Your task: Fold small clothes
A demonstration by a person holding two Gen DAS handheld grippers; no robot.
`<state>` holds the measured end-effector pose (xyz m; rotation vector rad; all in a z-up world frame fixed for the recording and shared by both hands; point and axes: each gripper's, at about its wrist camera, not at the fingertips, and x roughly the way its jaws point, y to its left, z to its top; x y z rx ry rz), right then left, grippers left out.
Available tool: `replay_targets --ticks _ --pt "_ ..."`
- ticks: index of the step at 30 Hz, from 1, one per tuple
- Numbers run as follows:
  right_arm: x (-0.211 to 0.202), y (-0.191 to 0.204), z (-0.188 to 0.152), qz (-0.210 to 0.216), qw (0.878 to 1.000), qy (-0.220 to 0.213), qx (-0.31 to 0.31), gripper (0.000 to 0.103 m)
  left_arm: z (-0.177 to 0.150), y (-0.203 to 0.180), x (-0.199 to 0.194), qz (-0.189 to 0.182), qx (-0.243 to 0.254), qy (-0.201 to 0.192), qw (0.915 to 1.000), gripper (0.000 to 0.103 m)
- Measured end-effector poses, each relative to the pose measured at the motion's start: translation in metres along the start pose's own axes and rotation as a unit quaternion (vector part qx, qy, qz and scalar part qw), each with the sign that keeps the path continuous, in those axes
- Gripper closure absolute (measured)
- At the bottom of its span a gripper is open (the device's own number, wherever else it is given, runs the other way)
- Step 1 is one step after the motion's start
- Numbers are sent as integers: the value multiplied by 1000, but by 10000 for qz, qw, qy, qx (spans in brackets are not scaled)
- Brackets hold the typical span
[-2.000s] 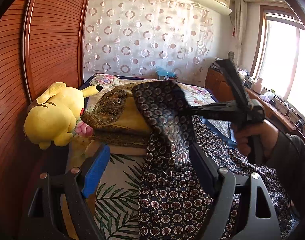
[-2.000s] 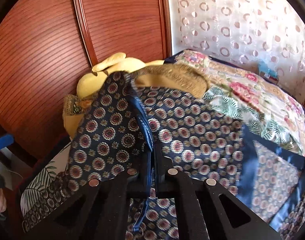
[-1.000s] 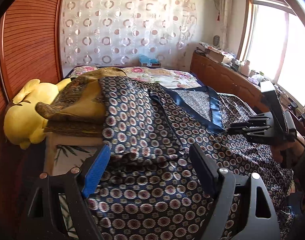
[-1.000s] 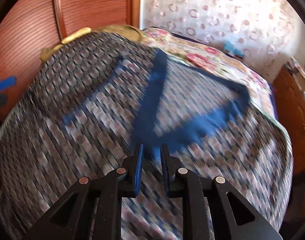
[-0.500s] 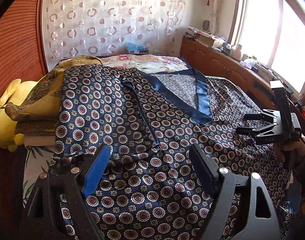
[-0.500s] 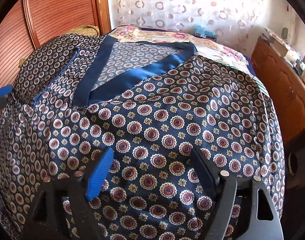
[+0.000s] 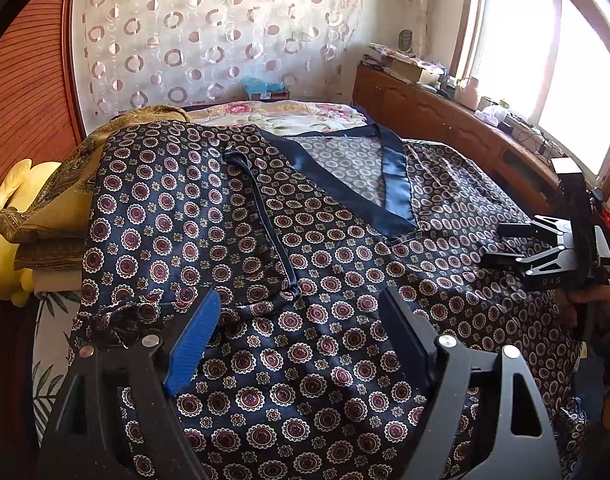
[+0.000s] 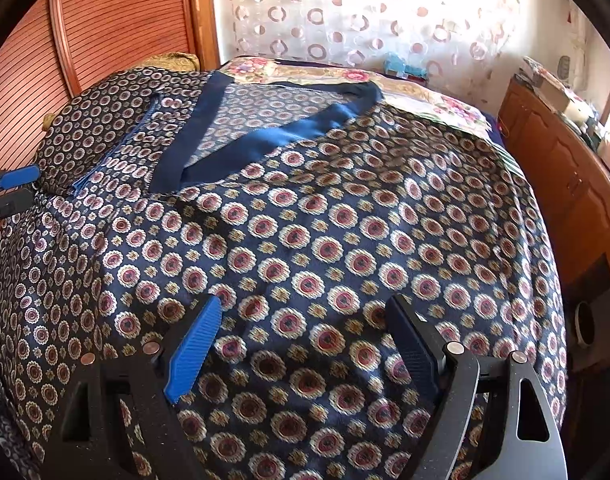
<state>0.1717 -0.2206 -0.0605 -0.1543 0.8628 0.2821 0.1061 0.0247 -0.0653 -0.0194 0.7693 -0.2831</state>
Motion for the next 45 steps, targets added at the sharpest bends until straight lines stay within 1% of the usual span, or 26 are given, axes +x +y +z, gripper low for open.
replay_targets --ticks 3,5,7,9,13,14,16,18,21,23,27,29,31,32,33,35,36,39,40,45 --pt "-6 -8 -5 -53 9999 49 98 18 -1 0 -1 -9 -9 -8 10000 21" --pt "-11 -12 -10 -67 10000 45 58 18 0 -1 -1 -16 -12 -5 10000 21" --pt "-21 -19 -15 -79 9999 -32 109 27 -1 -2 -1 -24 3 -5 10000 21" --pt "-34 -32 -22 -178 9996 -117 191 30 -1 -3 -2 -38 10 -14 10000 21" --pt "-56 -69 -40 -374 9977 -202 526 47 -2 -7 -3 -83 11 -30 10000 21" --pt "-61 -82 -46 -425 9968 -199 642 49 -2 -8 -3 -89 18 -30 10000 21" --pt "-70 -100 -54 -551 9949 -179 823 52 -2 -11 -2 -108 34 -31 9999 21" --pt "-79 -118 -63 -580 9933 -206 976 55 -1 -14 -1 -130 47 -27 9999 21" --pt "-88 -137 -72 -730 9910 -223 1104 55 0 -20 1 -162 81 -14 9998 21" --pt "-90 -148 -78 -711 9898 -193 1219 55 0 -24 1 -185 106 -19 9998 21" --pt "-88 -158 -85 -649 9883 -136 1376 55 1 -31 -1 -234 127 -47 9996 21" --pt "-88 -163 -89 -575 9881 -115 1423 58 2 -35 -1 -258 122 -60 9996 21" --pt "-86 -169 -90 -461 9884 -33 1448 67 2 -40 1 -288 149 -63 9995 21" --pt "-86 -170 -91 -375 9880 -79 1497 67 3 -41 2 -291 170 -49 9994 21" --pt "-85 -174 -89 -305 9878 -74 1526 71 3 -44 3 -295 203 -25 9994 21" --pt "-86 -179 -90 -224 9873 -103 1567 76 2 -50 9 -300 296 64 9991 21" --pt "-88 -183 -91 -239 9877 -118 1541 80 2 -53 12 -292 349 119 9989 21" --pt "-94 -189 -93 -341 9884 -147 1475 98 1 -57 23 -235 472 315 9981 21" --pt "-96 -187 -93 -311 9886 -183 1460 99 1 -57 26 -225 487 371 9979 21" --pt "-108 -169 -83 -342 9905 -490 1236 100 -4 -58 39 -202 481 569 9970 21"
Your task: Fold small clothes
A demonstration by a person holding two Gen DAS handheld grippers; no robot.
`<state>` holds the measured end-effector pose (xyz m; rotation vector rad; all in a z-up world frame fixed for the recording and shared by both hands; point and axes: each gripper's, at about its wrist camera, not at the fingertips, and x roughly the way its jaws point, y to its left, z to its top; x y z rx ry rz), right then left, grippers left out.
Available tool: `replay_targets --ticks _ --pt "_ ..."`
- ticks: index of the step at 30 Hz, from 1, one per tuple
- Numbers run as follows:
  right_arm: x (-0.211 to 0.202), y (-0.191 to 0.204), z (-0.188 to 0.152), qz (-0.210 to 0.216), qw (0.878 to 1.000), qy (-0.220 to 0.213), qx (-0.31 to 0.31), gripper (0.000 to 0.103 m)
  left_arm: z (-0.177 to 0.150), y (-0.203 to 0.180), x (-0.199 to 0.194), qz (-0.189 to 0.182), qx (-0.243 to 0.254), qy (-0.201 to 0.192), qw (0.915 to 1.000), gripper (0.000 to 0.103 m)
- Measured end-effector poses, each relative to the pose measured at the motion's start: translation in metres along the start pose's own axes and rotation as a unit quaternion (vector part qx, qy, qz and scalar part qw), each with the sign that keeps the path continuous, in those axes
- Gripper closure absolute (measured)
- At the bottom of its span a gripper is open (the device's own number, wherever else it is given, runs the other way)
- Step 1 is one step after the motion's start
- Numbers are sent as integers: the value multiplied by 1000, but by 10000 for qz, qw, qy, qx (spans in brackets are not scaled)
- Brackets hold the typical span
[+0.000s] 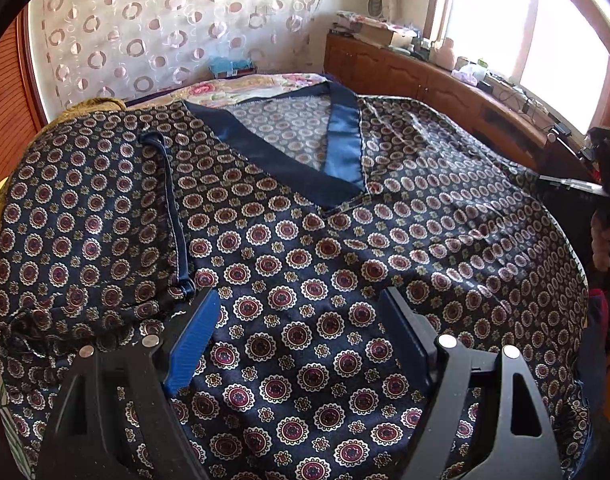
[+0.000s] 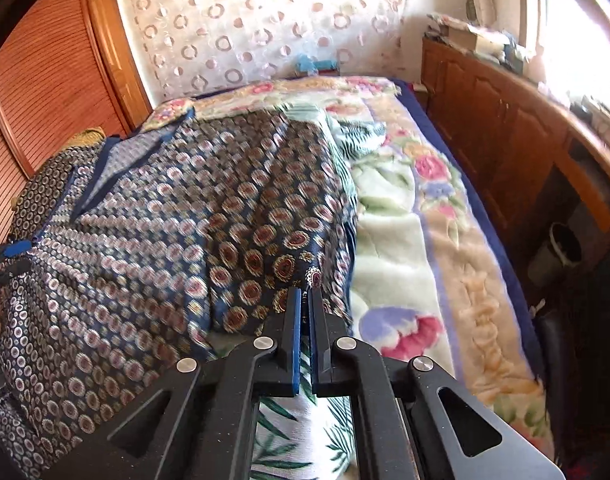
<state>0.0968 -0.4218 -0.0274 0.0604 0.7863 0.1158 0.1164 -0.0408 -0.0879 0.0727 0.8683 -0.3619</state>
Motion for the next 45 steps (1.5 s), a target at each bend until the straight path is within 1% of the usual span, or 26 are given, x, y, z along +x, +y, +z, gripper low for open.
replay_targets --ticks 3,6,10,13,18,19,20,24,26,27,29,31,34,35,36,41,45 --pt "-9 17 10 156 9995 -249 -136 100 -2 -1 7 43 30 134 9999 21" --pt "-14 40 18 330 9983 -345 -335 100 -2 -4 9 164 121 180 9996 21" --pt "-6 68 19 642 9959 -279 -580 100 -1 -8 12 258 238 199 9992 21" --pt "6 84 11 826 9939 -88 -721 100 -1 -7 14 270 256 200 9991 21" --pt "34 88 -1 817 9929 232 -832 100 -2 -7 14 265 273 201 9991 21" --pt "36 87 -2 803 9931 249 -821 100 -2 -7 14 250 275 213 9991 16" --pt "37 84 -3 784 9935 253 -791 100 -2 -9 16 242 300 259 9989 8" --pt "27 78 -3 711 9950 99 -699 100 -2 -10 18 247 318 285 9988 7" --pt "12 76 -4 689 9954 -94 -656 100 -1 -10 18 251 323 286 9988 7" --pt "5 76 -2 688 9955 -217 -618 96 -2 -9 18 250 323 286 9988 7" --pt "-7 78 -1 628 9957 -419 -538 85 -2 -9 17 248 323 287 9988 7" --pt "-17 67 0 571 9955 -604 -464 57 -2 -9 17 248 323 287 9988 7" --pt "-24 46 0 411 9963 -687 -302 55 -2 -9 18 248 323 293 9987 5" --pt "-24 39 0 373 9966 -696 -245 55 -2 -10 18 252 325 306 9987 2" --pt "-23 34 0 313 9970 -688 -190 55 -1 -10 19 265 328 339 9985 0" --pt "9 13 3 -192 9995 -223 69 55 -1 -10 20 263 326 335 9986 0" --pt "34 0 6 -233 9990 86 363 55 -1 -10 20 262 324 335 9986 0"
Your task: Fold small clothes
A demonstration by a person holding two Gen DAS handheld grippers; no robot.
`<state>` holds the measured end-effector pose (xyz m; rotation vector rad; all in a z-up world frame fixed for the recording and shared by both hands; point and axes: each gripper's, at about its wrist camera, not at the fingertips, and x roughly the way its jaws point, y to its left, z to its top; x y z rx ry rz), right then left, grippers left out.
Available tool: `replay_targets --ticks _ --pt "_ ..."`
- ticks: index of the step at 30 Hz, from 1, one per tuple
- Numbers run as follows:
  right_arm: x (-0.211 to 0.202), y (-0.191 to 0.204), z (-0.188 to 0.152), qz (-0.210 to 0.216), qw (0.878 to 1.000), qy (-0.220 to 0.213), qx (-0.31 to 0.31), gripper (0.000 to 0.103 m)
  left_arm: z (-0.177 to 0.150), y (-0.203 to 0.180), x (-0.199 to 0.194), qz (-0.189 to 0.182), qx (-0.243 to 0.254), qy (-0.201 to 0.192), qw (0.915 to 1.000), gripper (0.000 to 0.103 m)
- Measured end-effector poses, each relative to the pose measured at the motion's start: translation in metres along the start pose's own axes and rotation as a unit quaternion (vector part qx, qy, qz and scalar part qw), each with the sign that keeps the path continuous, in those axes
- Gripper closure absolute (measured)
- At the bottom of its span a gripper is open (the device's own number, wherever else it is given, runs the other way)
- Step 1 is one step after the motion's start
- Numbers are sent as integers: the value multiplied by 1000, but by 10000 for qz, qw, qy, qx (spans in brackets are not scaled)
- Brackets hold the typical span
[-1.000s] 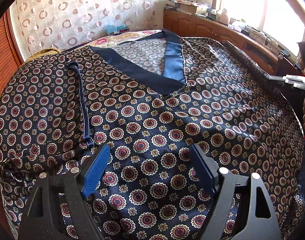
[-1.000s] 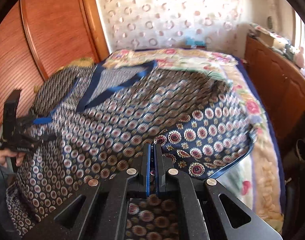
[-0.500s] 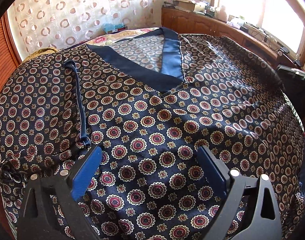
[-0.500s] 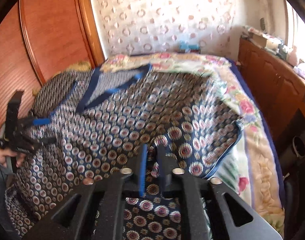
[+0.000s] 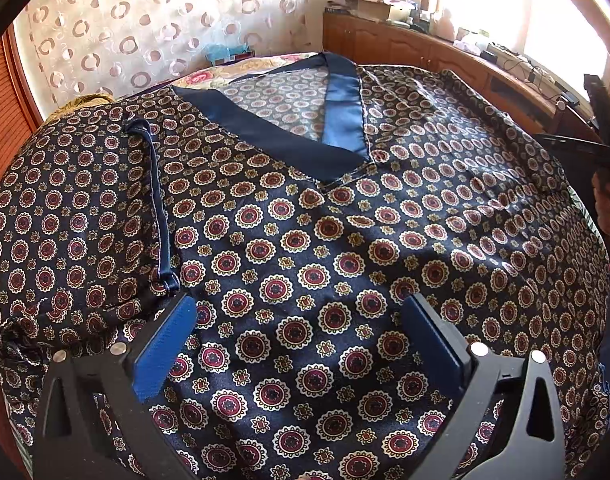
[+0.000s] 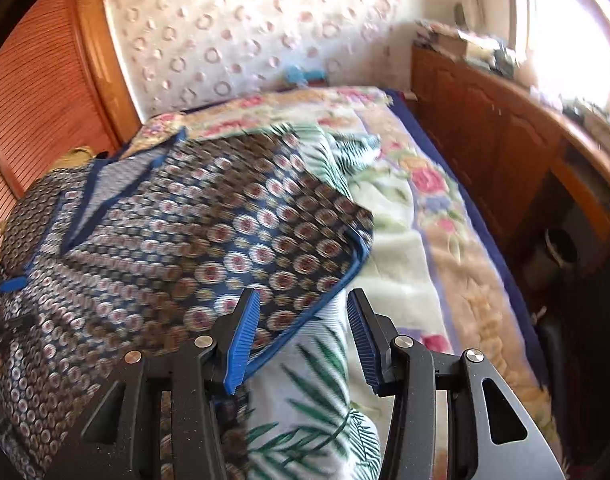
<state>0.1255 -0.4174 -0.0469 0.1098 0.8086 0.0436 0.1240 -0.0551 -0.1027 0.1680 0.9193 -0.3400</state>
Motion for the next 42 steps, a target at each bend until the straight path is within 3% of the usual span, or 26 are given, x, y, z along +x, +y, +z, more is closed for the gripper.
replay_targets --ticks 3,5,7,10,12,21,28,32,35,37,38,42 --pt "13 -6 5 14 9997 152 177 56 0 0 -1 -7 -10 -17 10000 0" --pt "17 -15 13 158 9994 158 279 62 0 1 -2 -22 -44 -78 10000 0" --pt "17 -15 16 254 9992 121 280 77 -2 3 -9 -21 -93 -205 9997 0" --pt "18 -14 20 -59 10000 11 32 97 -4 6 -19 -8 -180 -400 9990 0" --pt "16 -9 21 -47 9999 -90 -62 101 -5 7 -29 -19 -236 -547 9982 0" --pt "4 41 41 548 9951 -666 -488 101 -11 19 -55 -147 -549 -915 9942 0" --pt "0 93 56 1002 9875 -768 -946 101 -11 21 -64 -127 -601 -1046 9926 0" --pt "9 96 62 1063 9866 -774 -963 101 -14 22 -66 -125 -607 -1073 9923 0" --pt "10 90 61 918 9879 -825 -941 92 -15 23 -67 -122 -637 -1092 9919 0" --pt "15 85 61 817 9897 -778 -881 73 -15 23 -67 -132 -666 -1105 9916 0" --pt "18 80 61 834 9904 -708 -845 68 -15 24 -67 -135 -672 -1108 9915 0" --pt "22 84 61 678 9915 -680 -877 66 -15 23 -67 -125 -670 -1107 9915 0"
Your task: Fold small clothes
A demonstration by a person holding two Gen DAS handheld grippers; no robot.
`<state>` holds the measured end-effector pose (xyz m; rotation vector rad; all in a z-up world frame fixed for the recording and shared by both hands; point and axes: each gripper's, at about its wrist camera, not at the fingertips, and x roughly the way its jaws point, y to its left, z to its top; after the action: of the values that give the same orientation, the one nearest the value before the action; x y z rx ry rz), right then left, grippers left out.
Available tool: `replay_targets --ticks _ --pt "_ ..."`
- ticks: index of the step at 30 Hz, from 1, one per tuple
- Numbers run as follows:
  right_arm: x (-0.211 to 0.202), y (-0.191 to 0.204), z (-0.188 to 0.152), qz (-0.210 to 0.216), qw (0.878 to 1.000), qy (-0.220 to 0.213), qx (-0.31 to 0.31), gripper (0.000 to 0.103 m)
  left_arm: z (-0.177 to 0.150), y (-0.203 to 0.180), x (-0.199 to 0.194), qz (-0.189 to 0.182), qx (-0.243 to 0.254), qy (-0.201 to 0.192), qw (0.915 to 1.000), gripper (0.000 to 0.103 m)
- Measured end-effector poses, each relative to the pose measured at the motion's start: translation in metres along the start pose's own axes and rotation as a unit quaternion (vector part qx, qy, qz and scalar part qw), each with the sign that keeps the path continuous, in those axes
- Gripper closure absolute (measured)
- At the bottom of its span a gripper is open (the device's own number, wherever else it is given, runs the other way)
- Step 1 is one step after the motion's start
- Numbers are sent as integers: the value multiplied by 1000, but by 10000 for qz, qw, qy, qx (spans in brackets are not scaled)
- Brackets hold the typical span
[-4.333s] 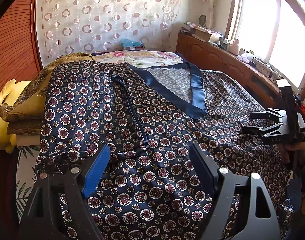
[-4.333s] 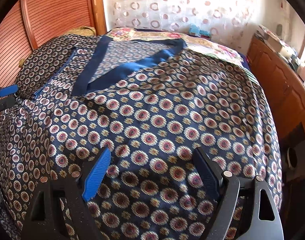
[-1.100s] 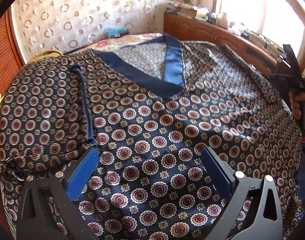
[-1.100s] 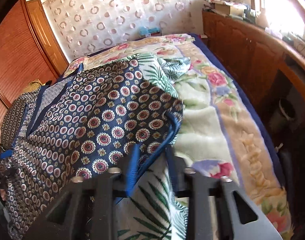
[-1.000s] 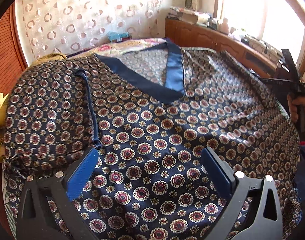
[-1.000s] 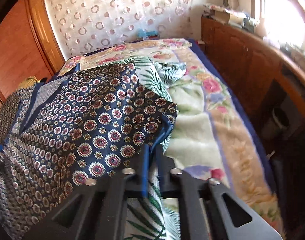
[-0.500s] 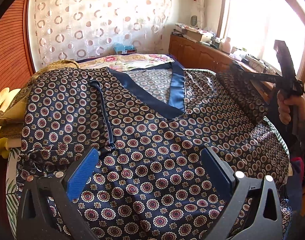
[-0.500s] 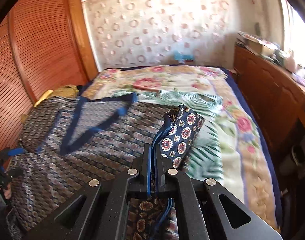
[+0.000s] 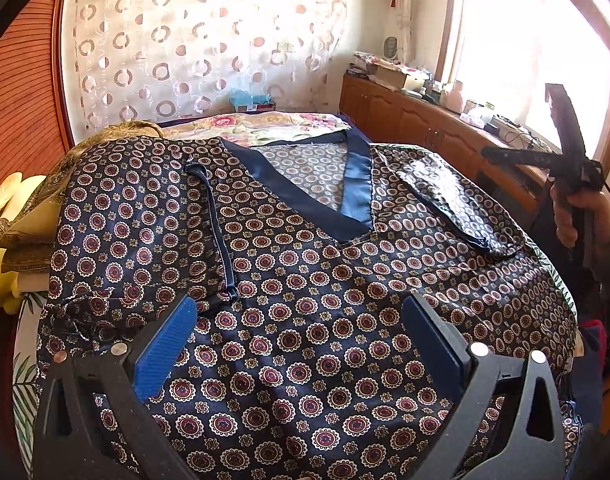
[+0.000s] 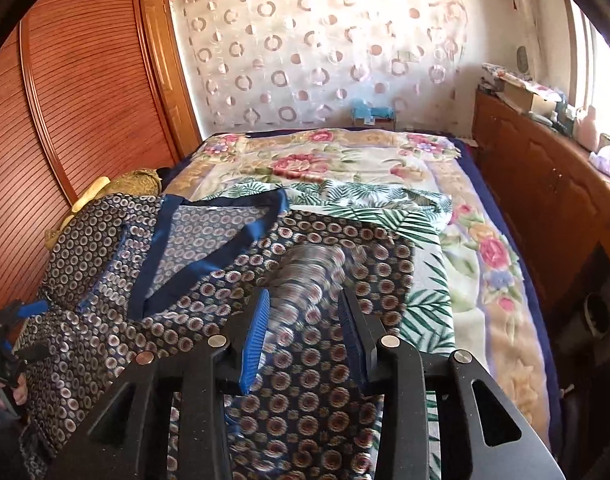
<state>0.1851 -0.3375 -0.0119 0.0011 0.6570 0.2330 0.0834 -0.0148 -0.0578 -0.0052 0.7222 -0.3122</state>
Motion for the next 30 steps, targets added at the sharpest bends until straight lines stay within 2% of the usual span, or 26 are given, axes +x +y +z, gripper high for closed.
replay_targets --ticks 7,13,15,17,18,19,22,24,30 --pt "33 -17 -11 -496 9962 705 132 66 4 4 -4 57 -14 -86 9999 0" --pt "59 -37 -18 -490 9925 1037 434 66 7 17 -7 155 -88 -148 9997 0" --pt "63 -39 -16 -428 9929 1025 427 66 9 21 -7 178 -108 -155 9997 0" --pt "63 -41 -15 -367 9931 1026 439 75 11 27 -8 227 -136 -181 9995 0" --pt "64 -43 -17 -259 9934 1032 436 88 12 30 -9 261 -155 -196 9993 0" --pt "65 -41 -17 -190 9937 1032 392 96 13 33 -11 282 -173 -206 9992 0" --pt "62 -40 -19 -193 9951 941 250 101 15 42 -15 362 -210 -288 9987 0" --pt "56 -46 -19 -376 9954 834 271 101 18 50 -17 452 -214 -307 9983 0" --pt "58 -50 -23 -376 9948 898 313 101 29 76 -14 597 -303 -265 9974 0"
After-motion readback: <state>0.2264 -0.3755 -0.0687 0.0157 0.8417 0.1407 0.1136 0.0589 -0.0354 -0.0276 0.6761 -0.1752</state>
